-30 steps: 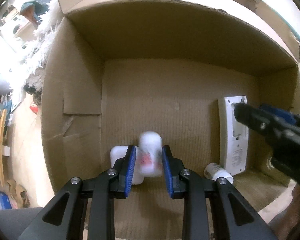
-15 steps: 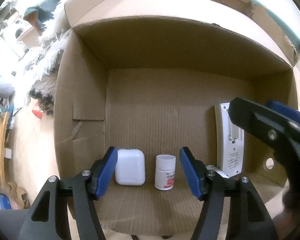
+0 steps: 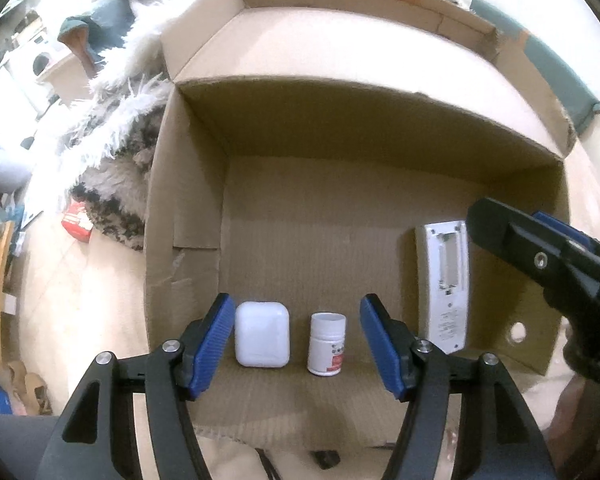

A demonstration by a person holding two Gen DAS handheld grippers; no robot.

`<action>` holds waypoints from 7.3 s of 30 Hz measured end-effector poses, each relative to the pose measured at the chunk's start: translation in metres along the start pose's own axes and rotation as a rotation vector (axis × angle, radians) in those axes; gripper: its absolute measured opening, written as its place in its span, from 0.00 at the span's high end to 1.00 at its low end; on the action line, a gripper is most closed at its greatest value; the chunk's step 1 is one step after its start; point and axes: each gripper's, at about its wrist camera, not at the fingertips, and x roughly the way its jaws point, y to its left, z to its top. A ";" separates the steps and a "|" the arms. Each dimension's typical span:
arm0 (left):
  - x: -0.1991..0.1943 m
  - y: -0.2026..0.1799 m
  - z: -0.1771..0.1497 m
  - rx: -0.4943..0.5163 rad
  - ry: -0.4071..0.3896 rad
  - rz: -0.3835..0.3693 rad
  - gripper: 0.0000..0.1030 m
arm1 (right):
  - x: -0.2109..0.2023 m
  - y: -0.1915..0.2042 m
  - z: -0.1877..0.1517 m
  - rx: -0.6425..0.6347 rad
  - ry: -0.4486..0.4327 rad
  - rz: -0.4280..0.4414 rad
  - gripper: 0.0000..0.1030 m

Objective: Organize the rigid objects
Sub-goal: 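Withdraw both tools from the box back toward the remaining items, then lower the left tool onto the black flashlight and close on it, then lift the flashlight with the left tool while the right tool grasps the pink massager, then carry both items into the box and open both tools to release them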

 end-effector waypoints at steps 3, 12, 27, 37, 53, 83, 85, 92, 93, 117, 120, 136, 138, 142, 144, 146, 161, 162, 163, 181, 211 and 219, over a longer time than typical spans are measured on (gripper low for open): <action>-0.007 0.005 0.002 0.003 -0.006 0.016 0.39 | -0.009 -0.003 -0.002 0.010 -0.020 -0.007 0.00; -0.037 0.016 -0.013 -0.016 -0.021 0.007 0.39 | -0.047 -0.010 -0.023 0.037 -0.063 -0.009 0.00; -0.062 0.064 -0.072 -0.106 0.009 -0.035 0.39 | -0.078 -0.013 -0.084 0.060 -0.014 0.013 0.00; -0.050 0.075 -0.092 -0.161 0.049 -0.039 0.39 | -0.064 -0.030 -0.121 0.169 0.134 0.024 0.00; 0.018 0.028 -0.098 -0.128 0.272 -0.148 0.63 | -0.041 -0.060 -0.129 0.373 0.212 0.039 0.00; 0.064 0.060 -0.102 -0.256 0.424 -0.206 0.83 | -0.025 -0.048 -0.127 0.359 0.251 0.082 0.00; 0.059 0.067 -0.104 -0.252 0.416 -0.195 0.83 | -0.025 -0.048 -0.127 0.351 0.254 0.074 0.00; 0.050 0.060 -0.108 -0.215 0.403 -0.160 0.65 | -0.028 -0.052 -0.130 0.380 0.249 0.090 0.00; 0.050 0.061 -0.108 -0.218 0.402 -0.147 0.60 | -0.028 -0.051 -0.130 0.376 0.250 0.089 0.00; 0.065 0.047 -0.096 -0.151 0.388 -0.108 0.81 | 0.008 -0.053 -0.135 0.187 0.437 -0.144 0.22; 0.065 0.043 -0.093 -0.173 0.419 -0.147 0.81 | 0.022 -0.054 -0.143 0.160 0.501 -0.170 0.23; 0.060 0.020 -0.102 -0.160 0.396 -0.109 0.81 | 0.043 -0.021 -0.145 -0.041 0.442 -0.234 0.66; 0.050 0.026 -0.110 -0.167 0.394 -0.115 0.81 | 0.035 -0.023 -0.146 -0.019 0.432 -0.216 0.66; 0.038 0.039 -0.109 -0.193 0.416 -0.167 0.81 | 0.010 -0.016 -0.147 -0.001 0.401 -0.131 0.66; 0.030 0.039 -0.112 -0.188 0.410 -0.171 0.81 | -0.003 -0.013 -0.149 0.024 0.380 -0.087 0.66; 0.020 0.038 -0.113 -0.182 0.401 -0.177 0.81 | -0.013 -0.010 -0.153 0.036 0.363 -0.064 0.66; -0.080 0.042 -0.086 -0.093 0.119 -0.156 0.81 | -0.097 0.008 -0.127 -0.008 0.102 0.092 0.66; -0.088 0.045 -0.077 -0.084 0.097 -0.150 0.81 | -0.102 0.008 -0.119 -0.011 0.084 0.092 0.66; -0.098 0.042 -0.072 -0.071 0.063 -0.142 0.81 | -0.104 0.009 -0.112 -0.013 0.072 0.095 0.66; -0.058 0.012 0.011 0.019 -0.026 -0.111 0.81 | -0.067 -0.001 -0.014 -0.054 -0.007 0.042 0.66; 0.034 0.004 -0.007 0.065 0.047 0.027 0.81 | 0.053 -0.008 -0.039 -0.051 0.289 -0.053 0.66; 0.034 0.002 -0.011 0.063 0.047 0.018 0.81 | 0.049 -0.008 -0.030 -0.002 0.267 0.023 0.66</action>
